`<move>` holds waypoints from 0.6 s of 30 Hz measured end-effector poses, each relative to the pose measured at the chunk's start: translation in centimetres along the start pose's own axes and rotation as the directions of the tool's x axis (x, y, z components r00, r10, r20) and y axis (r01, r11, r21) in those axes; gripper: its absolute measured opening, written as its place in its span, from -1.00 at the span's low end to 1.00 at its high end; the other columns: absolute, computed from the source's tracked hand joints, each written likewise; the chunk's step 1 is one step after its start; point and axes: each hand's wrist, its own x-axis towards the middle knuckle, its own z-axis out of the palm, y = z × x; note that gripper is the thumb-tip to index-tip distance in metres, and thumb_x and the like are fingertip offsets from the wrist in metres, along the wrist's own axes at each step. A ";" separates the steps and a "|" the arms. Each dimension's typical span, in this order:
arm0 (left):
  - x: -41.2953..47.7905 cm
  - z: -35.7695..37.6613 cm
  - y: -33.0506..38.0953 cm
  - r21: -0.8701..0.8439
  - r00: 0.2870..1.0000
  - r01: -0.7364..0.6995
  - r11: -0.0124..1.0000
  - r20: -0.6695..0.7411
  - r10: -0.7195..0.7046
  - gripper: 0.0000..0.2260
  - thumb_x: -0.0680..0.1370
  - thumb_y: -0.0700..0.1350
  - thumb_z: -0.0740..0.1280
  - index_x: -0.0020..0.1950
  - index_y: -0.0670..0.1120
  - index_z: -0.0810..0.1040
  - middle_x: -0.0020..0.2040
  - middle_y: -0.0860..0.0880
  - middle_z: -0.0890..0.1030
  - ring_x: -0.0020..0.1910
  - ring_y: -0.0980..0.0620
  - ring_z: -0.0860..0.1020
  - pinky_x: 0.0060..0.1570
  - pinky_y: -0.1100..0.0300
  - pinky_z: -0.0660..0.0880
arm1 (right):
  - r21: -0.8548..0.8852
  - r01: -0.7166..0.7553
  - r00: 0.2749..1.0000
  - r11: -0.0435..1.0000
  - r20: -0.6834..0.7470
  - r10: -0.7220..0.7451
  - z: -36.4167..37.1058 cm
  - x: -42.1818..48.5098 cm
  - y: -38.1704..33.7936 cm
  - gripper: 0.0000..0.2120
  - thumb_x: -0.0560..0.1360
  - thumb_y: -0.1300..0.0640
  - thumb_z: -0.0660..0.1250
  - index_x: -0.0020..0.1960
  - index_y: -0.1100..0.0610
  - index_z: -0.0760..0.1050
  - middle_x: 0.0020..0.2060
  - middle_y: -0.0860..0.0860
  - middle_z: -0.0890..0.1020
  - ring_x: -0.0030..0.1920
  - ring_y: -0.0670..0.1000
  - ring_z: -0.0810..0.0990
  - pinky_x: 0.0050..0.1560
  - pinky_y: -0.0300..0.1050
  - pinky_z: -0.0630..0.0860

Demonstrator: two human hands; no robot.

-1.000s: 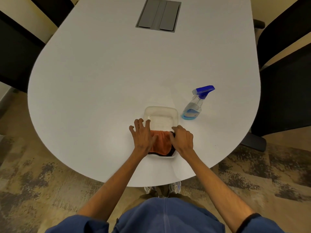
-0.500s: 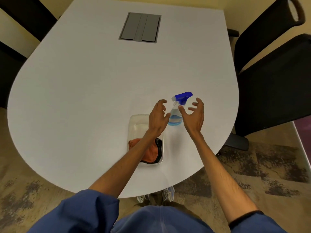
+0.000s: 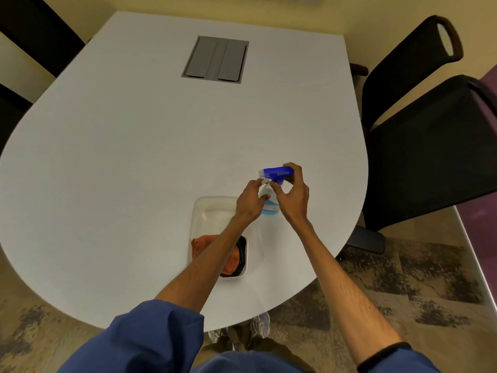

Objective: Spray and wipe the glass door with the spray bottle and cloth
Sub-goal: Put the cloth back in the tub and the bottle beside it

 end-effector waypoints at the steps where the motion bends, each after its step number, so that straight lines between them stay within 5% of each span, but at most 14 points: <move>1: -0.1 -0.1 0.1 -0.013 1.000 -0.009 1.000 0.010 0.009 -0.58 0.64 -0.07 0.27 0.49 -0.11 0.33 0.45 -0.12 0.44 0.38 -0.11 0.46 0.35 0.05 0.39 | 0.009 0.001 1.000 1.000 -0.009 -0.001 -0.1 0.0 -0.2 -0.48 0.48 0.24 0.48 0.37 0.23 0.37 0.23 0.14 0.60 0.23 0.11 0.59 0.27 -0.06 0.53; 6: -0.7 -1.0 1.2 -0.126 0.995 -0.104 0.987 -0.027 0.101 -0.55 0.61 -0.07 0.33 0.47 -0.12 0.34 0.42 -0.12 0.48 0.38 -0.11 0.48 0.37 0.02 0.40 | 0.045 0.067 0.993 0.997 -0.100 -0.063 -0.4 0.3 -2.7 -0.50 0.50 0.22 0.45 0.38 0.17 0.36 0.21 0.06 0.60 0.15 -0.03 0.59 0.17 -0.32 0.49; 13: -1.9 -4.1 2.6 -0.252 0.953 -0.182 0.951 -0.285 0.107 -0.59 0.56 -0.12 0.40 0.38 -0.16 0.44 0.26 -0.15 0.61 0.22 -0.14 0.60 0.28 -0.03 0.54 | 0.006 0.251 0.961 0.968 -0.118 -0.248 0.9 0.7 -8.2 -0.52 0.49 0.14 0.48 0.35 0.18 0.44 0.16 0.06 0.64 0.08 -0.02 0.63 0.15 -0.14 0.57; 18: -3.0 -7.7 1.6 -0.182 0.888 -0.261 0.948 -0.430 0.162 -0.56 0.54 -0.11 0.40 0.39 -0.19 0.46 0.24 -0.16 0.63 0.21 -0.15 0.61 0.23 -0.11 0.56 | 0.043 0.296 0.950 0.954 -0.118 -0.289 3.3 -0.3 -10.7 -0.52 0.46 0.19 0.49 0.33 0.23 0.46 0.18 0.10 0.62 0.12 0.00 0.61 0.16 -0.10 0.59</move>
